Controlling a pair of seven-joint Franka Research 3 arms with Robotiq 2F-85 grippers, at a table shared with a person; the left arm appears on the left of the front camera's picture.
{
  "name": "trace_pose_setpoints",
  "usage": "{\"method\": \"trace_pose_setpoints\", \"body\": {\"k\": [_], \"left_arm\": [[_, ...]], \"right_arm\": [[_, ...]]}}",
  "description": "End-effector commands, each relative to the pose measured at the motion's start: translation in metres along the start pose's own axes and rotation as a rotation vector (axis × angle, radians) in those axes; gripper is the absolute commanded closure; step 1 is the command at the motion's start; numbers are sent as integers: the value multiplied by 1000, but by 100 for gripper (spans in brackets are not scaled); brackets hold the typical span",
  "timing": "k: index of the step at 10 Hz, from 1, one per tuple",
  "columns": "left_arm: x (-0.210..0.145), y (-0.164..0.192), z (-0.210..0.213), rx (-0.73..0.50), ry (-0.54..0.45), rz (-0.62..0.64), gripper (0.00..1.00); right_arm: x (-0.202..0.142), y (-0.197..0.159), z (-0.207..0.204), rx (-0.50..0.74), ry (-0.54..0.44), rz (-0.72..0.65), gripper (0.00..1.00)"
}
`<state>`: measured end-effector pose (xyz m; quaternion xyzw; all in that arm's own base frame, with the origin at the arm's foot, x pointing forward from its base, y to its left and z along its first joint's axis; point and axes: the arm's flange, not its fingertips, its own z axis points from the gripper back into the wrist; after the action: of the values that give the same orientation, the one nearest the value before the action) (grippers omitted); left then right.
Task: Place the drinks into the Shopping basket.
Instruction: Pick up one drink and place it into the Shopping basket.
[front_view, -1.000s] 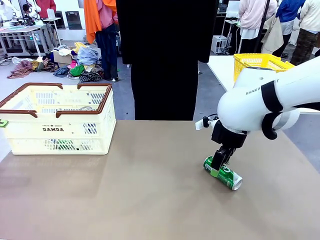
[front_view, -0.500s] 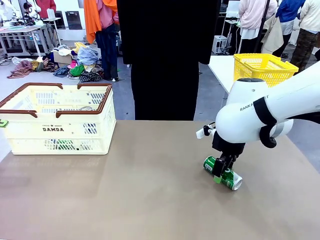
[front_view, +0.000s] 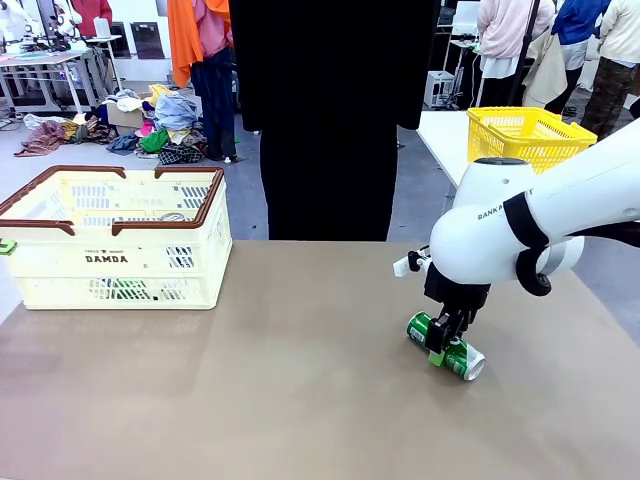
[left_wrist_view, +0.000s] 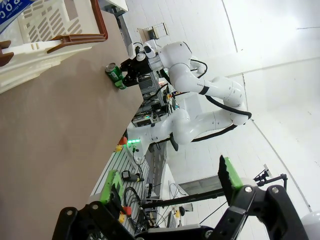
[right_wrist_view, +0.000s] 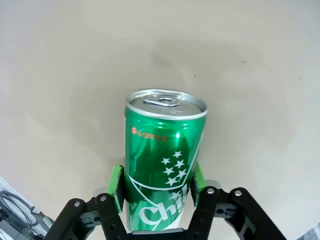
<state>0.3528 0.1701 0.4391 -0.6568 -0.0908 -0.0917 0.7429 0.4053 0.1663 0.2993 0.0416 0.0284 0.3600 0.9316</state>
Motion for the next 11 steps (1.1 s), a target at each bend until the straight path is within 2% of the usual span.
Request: {"method": "trace_pose_setpoints", "body": {"k": [1, 4, 6, 8, 10, 11], "left_arm": [[-1, -4, 0, -8, 1, 3, 0], [-1, -4, 0, -8, 1, 3, 0], [-1, -4, 0, -8, 1, 3, 0], [-1, -4, 0, -8, 1, 3, 0], [-1, -4, 0, -8, 1, 3, 0], [-1, -4, 0, -8, 1, 3, 0]], "right_arm": [[6, -1, 0, 15, -1, -38, 100], [8, 1, 13, 45, -18, -42, 100], [19, 6, 43, 171, -28, -142, 100], [47, 29, 74, 204, -129, -244, 100], [94, 69, 81, 101, -222, -392, 100], [117, 92, 74, 65, -233, -463, 100]]}}
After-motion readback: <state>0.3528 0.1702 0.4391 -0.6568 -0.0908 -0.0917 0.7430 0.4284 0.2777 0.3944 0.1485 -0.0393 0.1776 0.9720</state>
